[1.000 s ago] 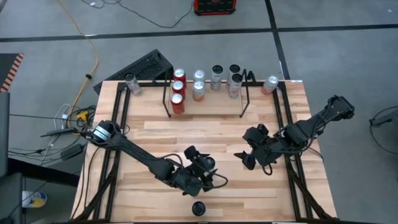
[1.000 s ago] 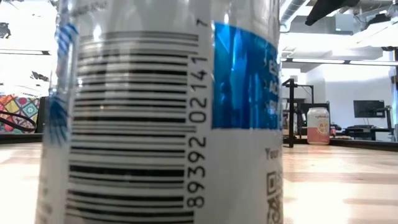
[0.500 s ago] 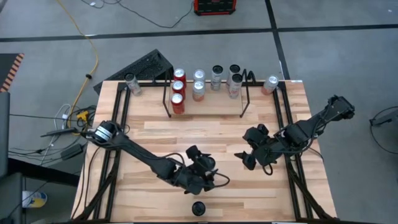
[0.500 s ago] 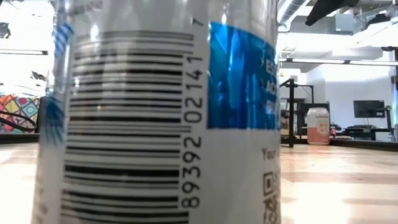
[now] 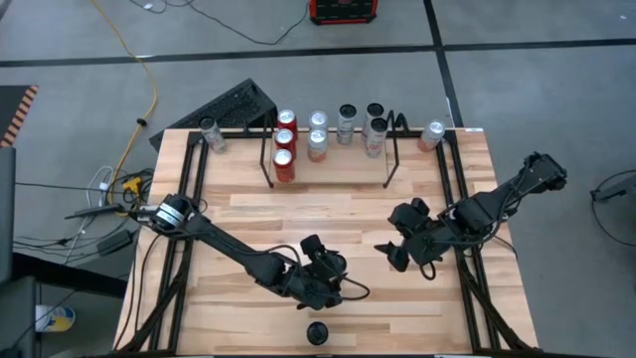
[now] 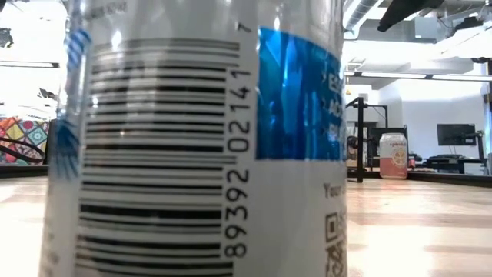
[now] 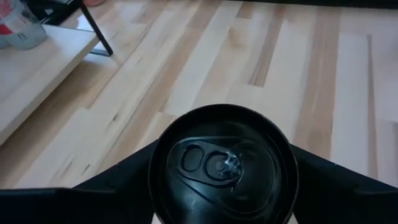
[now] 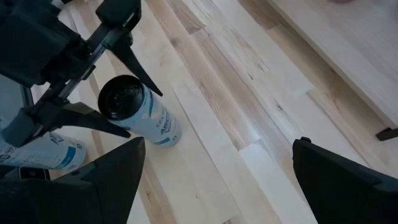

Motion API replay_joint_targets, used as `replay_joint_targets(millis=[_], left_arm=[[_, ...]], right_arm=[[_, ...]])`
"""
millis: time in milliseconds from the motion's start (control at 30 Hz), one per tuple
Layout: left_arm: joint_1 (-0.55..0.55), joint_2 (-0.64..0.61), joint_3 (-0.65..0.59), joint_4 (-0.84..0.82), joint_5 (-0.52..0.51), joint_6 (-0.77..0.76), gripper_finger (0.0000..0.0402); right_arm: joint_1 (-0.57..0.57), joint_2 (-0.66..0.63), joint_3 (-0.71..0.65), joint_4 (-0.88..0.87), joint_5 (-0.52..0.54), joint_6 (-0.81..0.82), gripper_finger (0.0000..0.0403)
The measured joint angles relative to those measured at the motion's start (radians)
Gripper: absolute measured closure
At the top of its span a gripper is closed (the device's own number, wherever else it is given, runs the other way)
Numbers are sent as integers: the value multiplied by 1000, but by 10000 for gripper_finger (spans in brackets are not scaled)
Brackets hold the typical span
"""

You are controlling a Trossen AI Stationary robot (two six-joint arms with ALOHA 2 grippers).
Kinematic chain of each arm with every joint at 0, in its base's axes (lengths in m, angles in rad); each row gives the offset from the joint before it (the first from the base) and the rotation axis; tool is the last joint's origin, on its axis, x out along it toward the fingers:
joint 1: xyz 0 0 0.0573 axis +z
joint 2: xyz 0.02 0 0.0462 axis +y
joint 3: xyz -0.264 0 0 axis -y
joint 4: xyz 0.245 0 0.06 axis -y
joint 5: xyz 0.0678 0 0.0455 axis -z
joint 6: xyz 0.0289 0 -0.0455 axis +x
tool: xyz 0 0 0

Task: Place canned beverage on shelf
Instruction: Put the top white blue soda can on the shelf aligned with the other white blue soda can

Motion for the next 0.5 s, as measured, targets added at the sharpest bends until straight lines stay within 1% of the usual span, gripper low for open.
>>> replay_joint_targets(millis=[100, 200, 267, 333, 400, 500], left_arm=[[2, -1, 0, -14, 2, 30, 159], [5, -10, 1, -42, 9, 106, 159], [7, -21, 1, -50, 27, 190, 159], [14, -37, 0, -51, 112, 323, 159], [31, -62, 0, -66, 248, 452, 159], [87, -120, 0, -120, 454, 524, 159]], right_arm=[[0, 0, 0, 0, 0, 0, 19], [0, 0, 0, 0, 0, 0, 19], [0, 0, 0, 0, 0, 0, 19], [0, 0, 0, 1, 0, 0, 19], [0, 0, 0, 0, 0, 0, 19], [0, 0, 0, 1, -1, 1, 19]])
